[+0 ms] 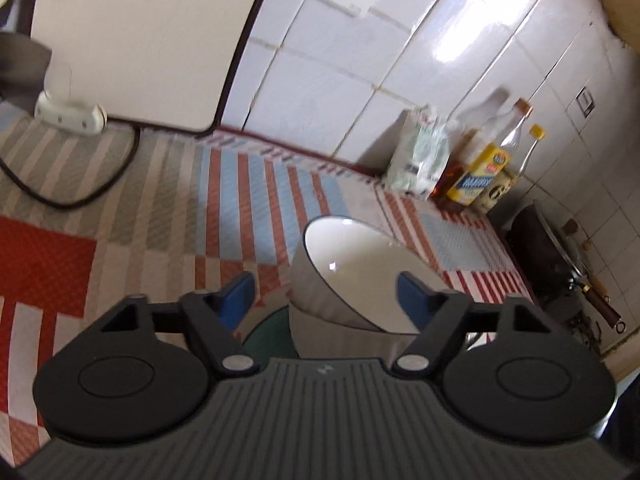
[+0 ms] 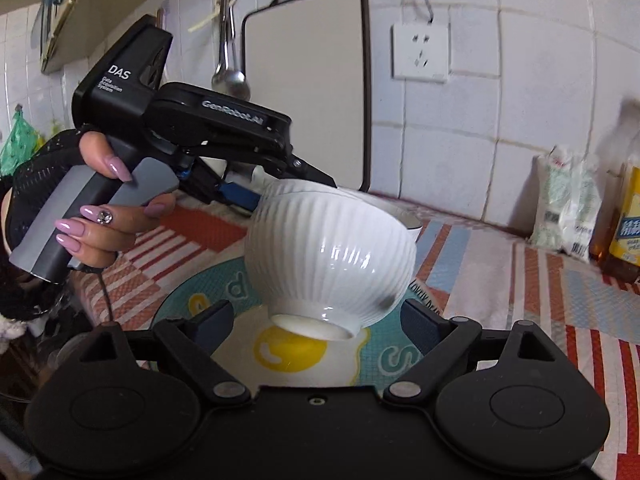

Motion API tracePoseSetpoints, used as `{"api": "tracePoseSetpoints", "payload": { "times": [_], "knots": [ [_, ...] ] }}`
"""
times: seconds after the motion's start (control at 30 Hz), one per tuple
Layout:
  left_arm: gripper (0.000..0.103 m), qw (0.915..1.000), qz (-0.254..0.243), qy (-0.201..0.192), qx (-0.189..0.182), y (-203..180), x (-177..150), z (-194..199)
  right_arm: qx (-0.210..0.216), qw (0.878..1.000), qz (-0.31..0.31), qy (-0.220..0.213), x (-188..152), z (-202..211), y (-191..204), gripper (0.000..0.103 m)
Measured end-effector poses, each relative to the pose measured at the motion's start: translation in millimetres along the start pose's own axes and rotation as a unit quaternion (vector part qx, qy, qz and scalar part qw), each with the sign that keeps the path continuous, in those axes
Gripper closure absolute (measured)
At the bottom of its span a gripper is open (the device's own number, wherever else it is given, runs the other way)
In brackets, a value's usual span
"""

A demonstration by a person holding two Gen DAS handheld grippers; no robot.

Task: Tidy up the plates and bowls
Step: 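Carry the white bowl stack with both grippers over the teal egg plate, then lower the bowl stack onto the teal egg plate with both grippers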

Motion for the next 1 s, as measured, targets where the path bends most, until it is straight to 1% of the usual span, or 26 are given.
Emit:
{"api": "tracePoseSetpoints", "payload": {
  "times": [0.03,0.07,0.17,0.2,0.27,0.33,0.4,0.47,0.57,0.63,0.77,0.83,0.9,1.0],
  "knots": [
    [0.042,1.0,-0.001,0.005,-0.001,-0.6,-1.1,-0.4,0.005,1.0,-0.004,0.012,3.1,-0.9,-0.1,0.01],
    [0.051,0.9999,-0.006,0.011,0.0,-1.8,-2.4,-1.2,0.011,1.0,-0.007,0.025,4.8,-2.4,0.3,0.01],
    [0.056,0.9992,-0.034,0.013,0.015,-7.5,-6.2,1.8,0.016,0.998,-0.028,0.062,6.2,-12.3,-0.9,0.01],
    [0.061,0.9986,-0.048,0.012,0.018,-10.7,-7.0,2.7,0.017,0.996,-0.036,0.074,5.7,-16.9,-1.8,0.01],
    [0.064,0.9968,-0.075,0.006,0.025,-18.3,-9.1,5.0,0.017,0.996,-0.046,0.08,6.0,-23.5,-2.9,0.012],
    [0.065,0.994,-0.103,0.0,0.037,-26.4,-11.4,7.2,0.003,0.995,-0.05,0.082,4.0,-28.0,-5.6,0.012],
    [0.065,0.9923,-0.116,-0.004,0.045,-28.9,-13.6,8.0,0.006,0.996,-0.058,0.072,3.0,-27.4,-6.1,0.012],
    [0.065,0.9915,-0.121,-0.009,0.046,-28.8,-15.5,9.9,0.003,0.996,-0.067,0.052,0.1,-23.3,-4.8,0.012],
    [0.065,0.9903,-0.13,-0.016,0.045,-30.1,-19.4,14.3,-0.005,0.997,-0.072,0.007,-7.6,-16.6,-0.3,0.012],
    [0.065,0.9884,-0.144,-0.017,0.047,-32.6,-22.7,17.4,-0.019,0.998,-0.059,-0.029,-14.2,-13.3,5.3,0.012],
    [0.064,0.9834,-0.175,-0.021,0.044,-44.4,-29.3,25.1,-0.035,0.996,-0.045,-0.075,-24.8,-8.3,10.9,0.012],
    [0.064,0.9795,-0.196,-0.024,0.039,-54.8,-32.7,29.5,-0.037,0.995,-0.045,-0.083,-30.6,-6.6,10.2,0.012],
    [0.064,0.9759,-0.214,-0.024,0.035,-65.8,-36.9,33.7,-0.038,0.995,-0.051,-0.081,-33.2,-6.4,7.4,0.012],
    [0.064,0.9748,-0.22,-0.014,0.033,-74.6,-41.7,37.8,-0.038,0.996,-0.049,-0.072,-35.5,-7.0,4.7,0.012]
  ]
}}
Point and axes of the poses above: each gripper's, at about its wrist camera, not at the fingertips, and z roughly against the way its jaws point, y to its left, x to its top, the point moved 8 cm from there along -z, roughly the way its jaws point, and after that the axes turned 11 degrees about -x, right-handed, at the moved point
